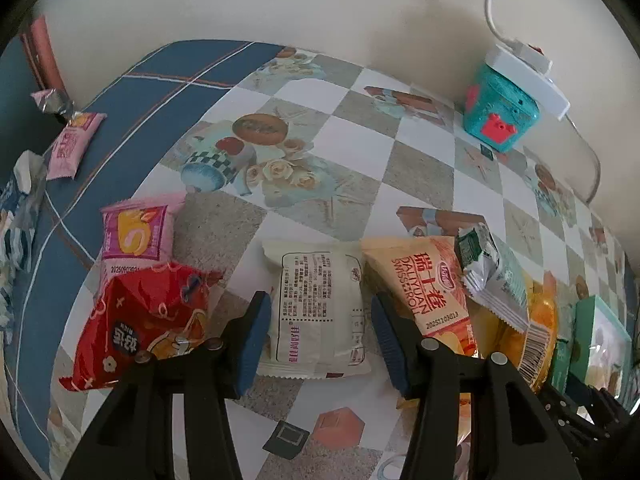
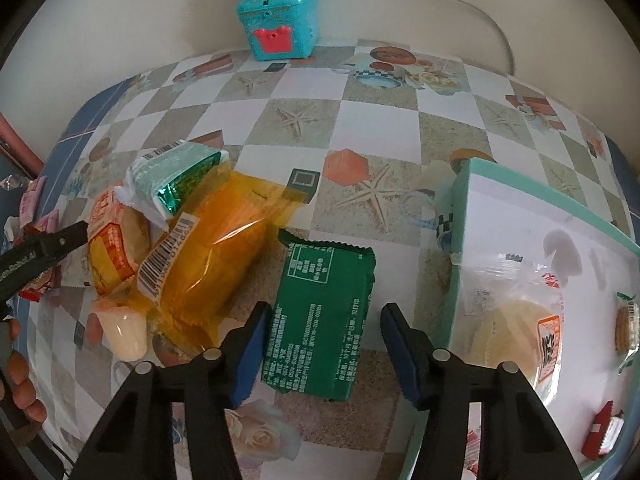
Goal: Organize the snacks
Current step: 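Grasp the green box with the right tool while the left tool grasps the white bread pack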
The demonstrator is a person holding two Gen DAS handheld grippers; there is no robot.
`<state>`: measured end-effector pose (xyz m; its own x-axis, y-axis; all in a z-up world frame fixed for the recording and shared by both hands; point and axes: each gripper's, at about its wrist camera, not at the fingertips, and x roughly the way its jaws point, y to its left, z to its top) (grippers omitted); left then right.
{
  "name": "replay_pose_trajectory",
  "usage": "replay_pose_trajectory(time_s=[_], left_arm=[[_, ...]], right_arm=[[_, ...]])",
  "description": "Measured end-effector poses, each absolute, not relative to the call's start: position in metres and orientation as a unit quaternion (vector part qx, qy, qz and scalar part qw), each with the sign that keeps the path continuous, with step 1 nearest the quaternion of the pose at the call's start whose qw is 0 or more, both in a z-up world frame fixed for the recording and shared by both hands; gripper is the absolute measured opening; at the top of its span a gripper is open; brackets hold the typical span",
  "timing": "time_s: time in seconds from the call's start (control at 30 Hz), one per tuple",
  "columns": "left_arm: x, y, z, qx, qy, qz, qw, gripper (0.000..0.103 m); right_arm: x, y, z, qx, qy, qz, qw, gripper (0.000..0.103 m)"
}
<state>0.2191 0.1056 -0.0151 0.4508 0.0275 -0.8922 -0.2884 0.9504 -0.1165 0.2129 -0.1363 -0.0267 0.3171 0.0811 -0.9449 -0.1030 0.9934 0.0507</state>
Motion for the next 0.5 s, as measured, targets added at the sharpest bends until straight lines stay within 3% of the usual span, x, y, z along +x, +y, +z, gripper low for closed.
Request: replay_pose_trajectory(time_s=[0.3, 0.5], left_arm=[[0.219, 0.112, -0.023, -0.159, 0.522, 0.088, 0.833, 0.053], [0.222, 0.101, -0.024, -0.127, 0.52, 0.099, 0.839, 0.055]], right_arm=[[0.212, -0.135, -0.027, -0.018, 0.582, 0.058, 0.811, 0.058], [0.211, -0.133, -0.028, -0.031, 0.578, 0.053, 0.814, 0.058]])
